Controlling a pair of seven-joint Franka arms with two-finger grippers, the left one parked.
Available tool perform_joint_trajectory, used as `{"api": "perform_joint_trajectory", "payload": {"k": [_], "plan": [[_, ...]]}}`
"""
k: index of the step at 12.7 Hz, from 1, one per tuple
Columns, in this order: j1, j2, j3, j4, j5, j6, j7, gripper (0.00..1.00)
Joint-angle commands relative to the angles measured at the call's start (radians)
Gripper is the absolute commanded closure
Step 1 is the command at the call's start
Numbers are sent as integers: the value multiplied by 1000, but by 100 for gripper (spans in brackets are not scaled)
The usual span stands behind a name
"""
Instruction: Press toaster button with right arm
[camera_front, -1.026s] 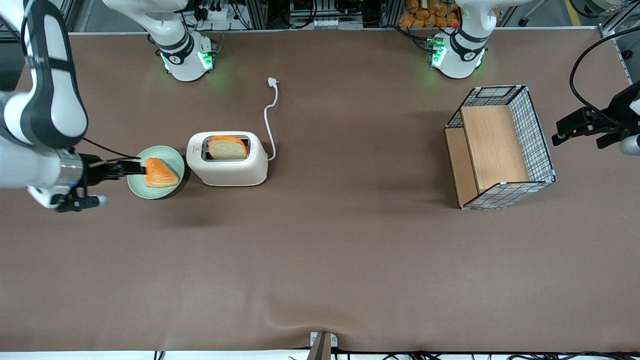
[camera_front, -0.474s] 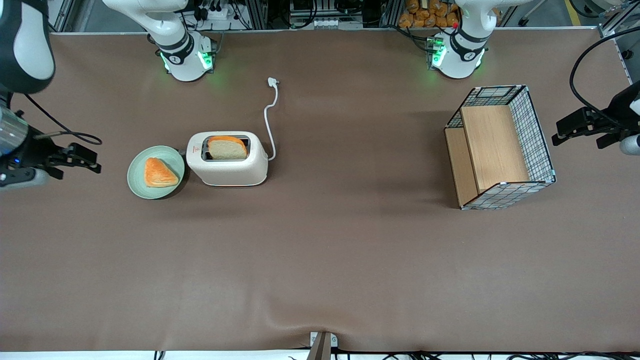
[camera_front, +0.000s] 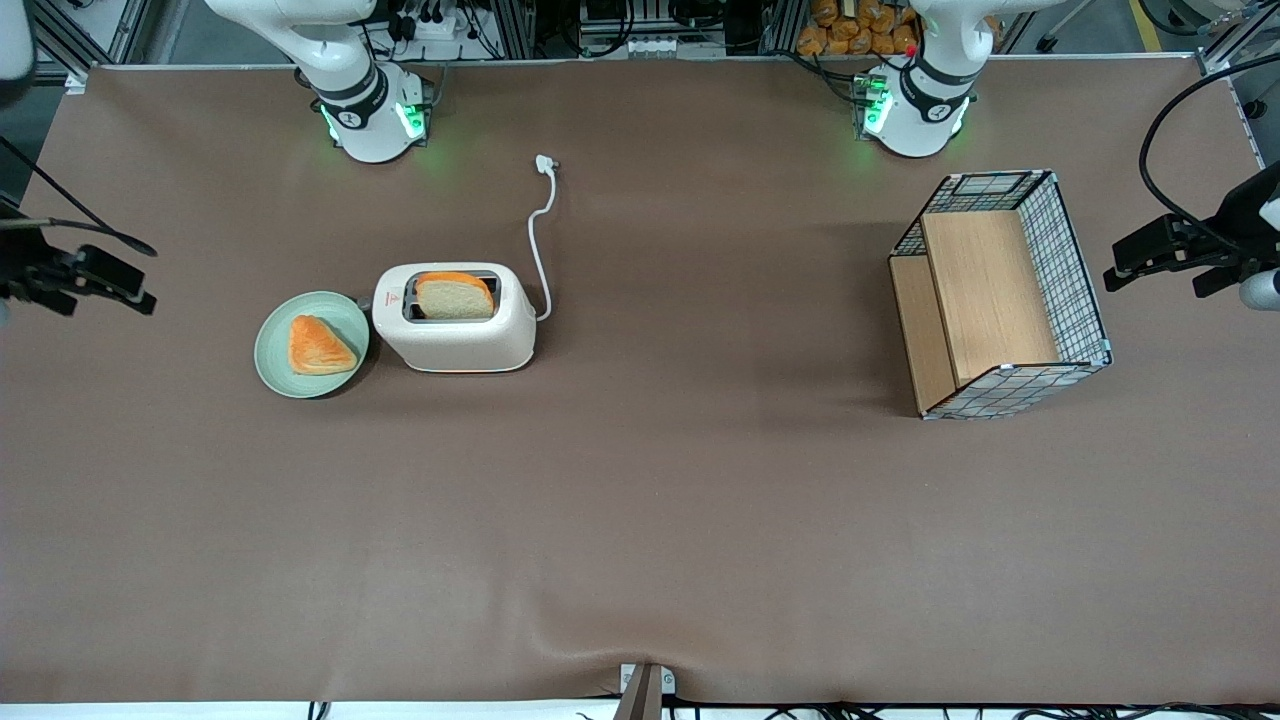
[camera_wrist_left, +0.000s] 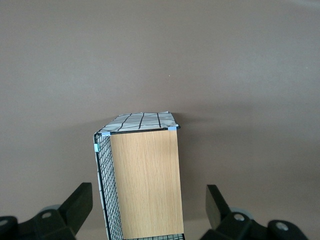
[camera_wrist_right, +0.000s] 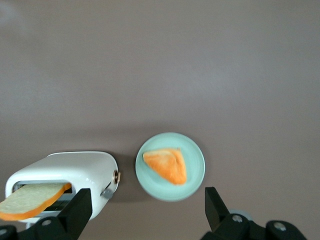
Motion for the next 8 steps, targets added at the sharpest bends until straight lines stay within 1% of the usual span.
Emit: {"api": "perform_joint_trajectory", "payload": {"k": [1,6,8], "plan": [[-3,8,15,82,-56,-82,106,0],[-2,5,17,89,-53,-174,94,0],[6,4,24,94,-53,-183,91,0]]}}
